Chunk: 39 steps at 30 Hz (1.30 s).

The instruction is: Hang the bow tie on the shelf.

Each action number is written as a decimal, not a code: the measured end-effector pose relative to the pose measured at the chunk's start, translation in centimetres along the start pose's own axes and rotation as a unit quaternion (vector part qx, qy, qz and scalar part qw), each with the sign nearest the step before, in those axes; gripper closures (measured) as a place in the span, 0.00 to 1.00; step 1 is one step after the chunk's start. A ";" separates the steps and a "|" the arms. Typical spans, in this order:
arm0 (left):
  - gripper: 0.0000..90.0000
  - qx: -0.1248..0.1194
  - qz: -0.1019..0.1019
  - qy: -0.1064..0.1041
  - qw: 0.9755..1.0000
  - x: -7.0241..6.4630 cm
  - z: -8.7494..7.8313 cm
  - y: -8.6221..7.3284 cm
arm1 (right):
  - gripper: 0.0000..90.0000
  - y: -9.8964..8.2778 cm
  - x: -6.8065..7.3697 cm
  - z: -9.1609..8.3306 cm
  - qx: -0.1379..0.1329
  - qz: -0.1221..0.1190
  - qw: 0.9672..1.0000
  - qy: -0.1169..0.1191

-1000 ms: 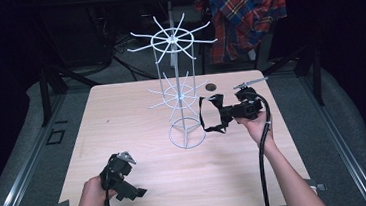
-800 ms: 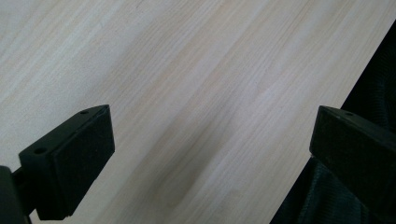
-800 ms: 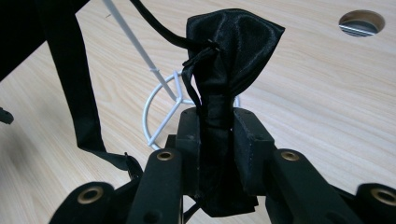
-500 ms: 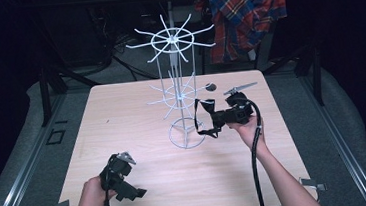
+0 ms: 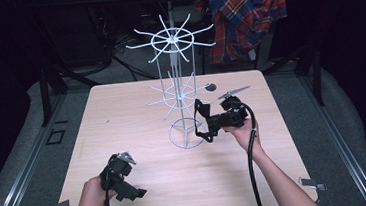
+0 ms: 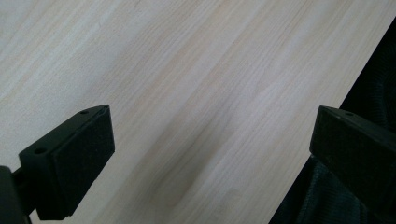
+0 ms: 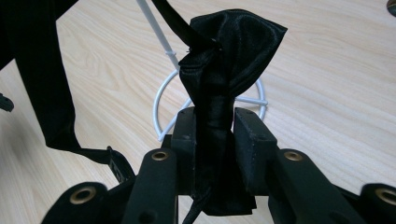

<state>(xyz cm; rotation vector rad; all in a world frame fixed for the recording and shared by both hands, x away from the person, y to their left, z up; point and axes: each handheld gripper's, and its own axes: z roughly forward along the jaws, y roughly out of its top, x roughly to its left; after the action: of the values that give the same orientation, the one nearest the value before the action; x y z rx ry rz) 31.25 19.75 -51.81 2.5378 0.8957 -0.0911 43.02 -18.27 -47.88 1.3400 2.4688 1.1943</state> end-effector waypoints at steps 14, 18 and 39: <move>0.00 0.002 0.004 0.002 1.000 -0.1 0.0 0.0 | 0.73 -0.1 0.4 0.3 0.004 0.005 1.000 0.006; 0.00 0.001 0.005 0.004 1.000 -0.1 -0.1 0.0 | 0.70 -0.2 0.4 0.4 0.007 0.009 1.000 0.008; 0.00 -0.003 0.004 0.005 1.000 -0.3 -0.1 0.0 | 0.51 -0.1 2.5 -3.2 0.007 -0.061 0.997 -0.052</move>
<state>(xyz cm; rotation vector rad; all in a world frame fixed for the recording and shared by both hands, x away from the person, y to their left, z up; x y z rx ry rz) 31.03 19.63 -51.63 2.5392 0.8870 -0.0741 40.12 -18.34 -45.02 1.2031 2.4511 1.0561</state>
